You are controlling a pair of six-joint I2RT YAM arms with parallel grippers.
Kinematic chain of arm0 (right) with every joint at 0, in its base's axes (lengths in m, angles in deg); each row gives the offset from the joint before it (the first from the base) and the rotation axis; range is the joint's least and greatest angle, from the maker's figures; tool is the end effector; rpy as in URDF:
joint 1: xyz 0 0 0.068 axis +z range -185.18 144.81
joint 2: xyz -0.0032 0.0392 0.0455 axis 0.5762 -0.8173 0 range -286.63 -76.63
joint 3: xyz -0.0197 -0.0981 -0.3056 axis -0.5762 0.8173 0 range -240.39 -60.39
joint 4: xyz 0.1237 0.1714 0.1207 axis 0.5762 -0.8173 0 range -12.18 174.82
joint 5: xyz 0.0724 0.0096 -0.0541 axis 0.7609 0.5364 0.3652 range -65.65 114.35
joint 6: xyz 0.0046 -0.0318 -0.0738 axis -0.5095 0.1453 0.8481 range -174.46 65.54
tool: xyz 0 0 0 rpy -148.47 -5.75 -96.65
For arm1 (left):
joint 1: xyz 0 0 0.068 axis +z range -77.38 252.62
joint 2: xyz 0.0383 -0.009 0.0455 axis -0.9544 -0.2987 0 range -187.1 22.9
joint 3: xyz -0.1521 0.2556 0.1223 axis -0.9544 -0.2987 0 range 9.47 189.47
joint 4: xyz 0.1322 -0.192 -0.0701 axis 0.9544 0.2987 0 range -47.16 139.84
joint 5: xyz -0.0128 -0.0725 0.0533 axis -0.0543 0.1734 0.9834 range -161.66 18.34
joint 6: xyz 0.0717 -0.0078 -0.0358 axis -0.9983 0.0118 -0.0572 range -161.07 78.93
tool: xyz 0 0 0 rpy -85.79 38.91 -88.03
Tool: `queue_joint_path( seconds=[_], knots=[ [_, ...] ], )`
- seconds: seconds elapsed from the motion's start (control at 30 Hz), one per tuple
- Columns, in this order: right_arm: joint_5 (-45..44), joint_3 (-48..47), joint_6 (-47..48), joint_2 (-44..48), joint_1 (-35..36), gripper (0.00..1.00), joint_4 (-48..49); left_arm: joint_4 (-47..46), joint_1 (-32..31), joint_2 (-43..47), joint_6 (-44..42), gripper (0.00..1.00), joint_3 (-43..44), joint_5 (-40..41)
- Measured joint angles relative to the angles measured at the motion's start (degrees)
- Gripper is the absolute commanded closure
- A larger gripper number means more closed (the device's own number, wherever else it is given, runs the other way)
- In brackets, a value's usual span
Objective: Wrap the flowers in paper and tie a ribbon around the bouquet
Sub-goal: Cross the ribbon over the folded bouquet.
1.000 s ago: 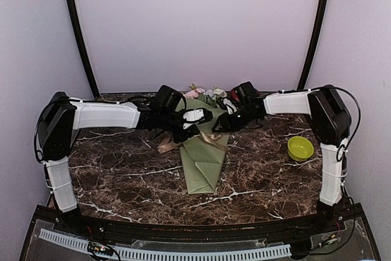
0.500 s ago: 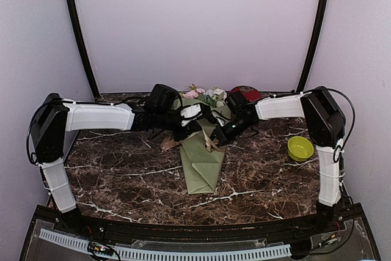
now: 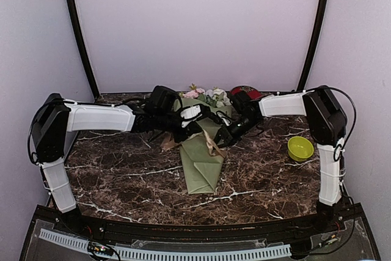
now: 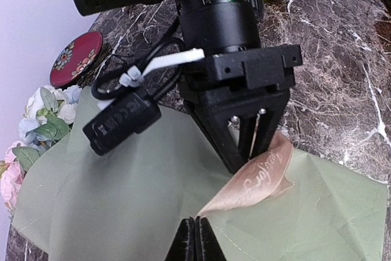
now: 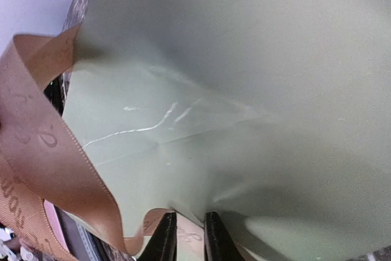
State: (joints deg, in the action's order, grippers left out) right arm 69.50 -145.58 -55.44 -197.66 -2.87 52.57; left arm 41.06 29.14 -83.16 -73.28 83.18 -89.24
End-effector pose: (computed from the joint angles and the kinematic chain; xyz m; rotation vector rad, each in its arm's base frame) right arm 0.3504 0.2800 0.1850 -0.9537 2.5823 1.2450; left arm 0.3125 -0.3253 0.2740 1.4343 1.5440 -0.4406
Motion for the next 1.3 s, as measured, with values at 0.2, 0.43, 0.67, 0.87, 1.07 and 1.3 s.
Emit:
queue_joint_path(
  seconds=[0.2, 0.43, 0.67, 0.87, 1.07, 1.3],
  knots=[
    [-3.6, -2.4, -5.0, -0.7, -2.8, 0.83, 2.1, -1.6, 0.0, -2.2, 1.2, 1.00, 0.0, 0.0],
    [-8.1, -3.3, -9.9, -0.9, -4.1, 0.86, 7.5, -4.6, 0.2, -4.1, 3.6, 1.00, 0.0, 1.4],
    [-13.8, 14.2, -15.5, 13.1, -3.7, 0.91, 19.5, -5.4, 0.7, -6.7, 6.2, 1.00, 0.0, 2.9],
    [-21.1, 25.3, -18.5, 23.3, 3.1, 0.83, 28.5, -5.9, 1.2, -6.8, 7.3, 1.00, 0.0, 3.1],
    [-28.5, 29.6, -20.3, 23.7, 9.7, 0.77, 30.6, -5.9, 1.3, -6.8, 7.9, 1.00, 0.0, 3.1],
    [-33.4, 29.4, -20.6, 21.6, 10.4, 0.77, 31.0, -5.9, 1.3, -6.8, 8.1, 1.00, 0.0, 3.0]
  ],
)
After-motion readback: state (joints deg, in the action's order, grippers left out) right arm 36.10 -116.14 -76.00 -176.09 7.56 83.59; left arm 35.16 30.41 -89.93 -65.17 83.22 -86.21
